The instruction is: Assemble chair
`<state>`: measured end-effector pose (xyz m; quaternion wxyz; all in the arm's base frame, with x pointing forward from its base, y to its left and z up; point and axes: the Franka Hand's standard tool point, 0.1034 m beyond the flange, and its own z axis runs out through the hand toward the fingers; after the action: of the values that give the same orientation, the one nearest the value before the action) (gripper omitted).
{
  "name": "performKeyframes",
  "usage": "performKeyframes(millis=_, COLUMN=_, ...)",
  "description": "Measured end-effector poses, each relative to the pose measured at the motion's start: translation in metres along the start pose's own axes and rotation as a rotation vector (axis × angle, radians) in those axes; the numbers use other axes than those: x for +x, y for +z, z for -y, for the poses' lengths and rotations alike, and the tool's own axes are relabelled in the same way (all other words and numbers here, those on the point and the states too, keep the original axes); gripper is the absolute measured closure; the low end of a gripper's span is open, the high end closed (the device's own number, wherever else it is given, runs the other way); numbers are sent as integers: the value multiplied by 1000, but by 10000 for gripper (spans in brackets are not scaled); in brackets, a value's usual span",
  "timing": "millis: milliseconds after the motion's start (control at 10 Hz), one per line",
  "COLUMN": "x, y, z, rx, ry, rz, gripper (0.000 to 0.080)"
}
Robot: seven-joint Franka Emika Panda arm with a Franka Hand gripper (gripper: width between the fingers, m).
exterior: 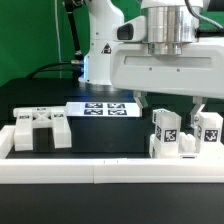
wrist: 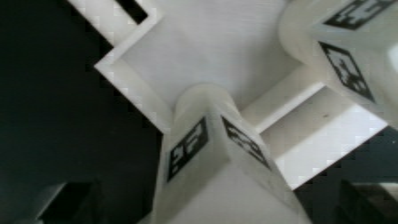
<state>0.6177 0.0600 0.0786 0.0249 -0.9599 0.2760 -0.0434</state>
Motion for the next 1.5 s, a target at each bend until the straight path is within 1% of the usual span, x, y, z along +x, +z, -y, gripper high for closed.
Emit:
performKeyframes(millis=600, x=2, y=0, z=-3, rx=-11, ry=-389, rz=-2, gripper=151)
performKeyframes(millis=1000, x=3, y=0, z=-5, rx=-27, ry=-588, rz=-6, gripper=151)
performKeyframes(millis=1100, x=3, y=0, z=-5, rx=-27, ry=-582, rz=-6, gripper=241)
performKeyframes(millis=1200, x=3, y=0, z=-5, rx=-27, ry=-582, rz=-6, gripper=373)
performKeyframes(millis=1300, x=4, y=0, z=-5, rx=-27, ry=-562, rz=-6, gripper=373)
performKeyframes(millis=1400, x=3, y=0, z=-5, rx=-26, ry=-539, rz=-6, gripper=510)
performKeyframes(millis=1500, x=4, y=0, z=-5, rx=-26, ry=-468, rz=-7, gripper=509)
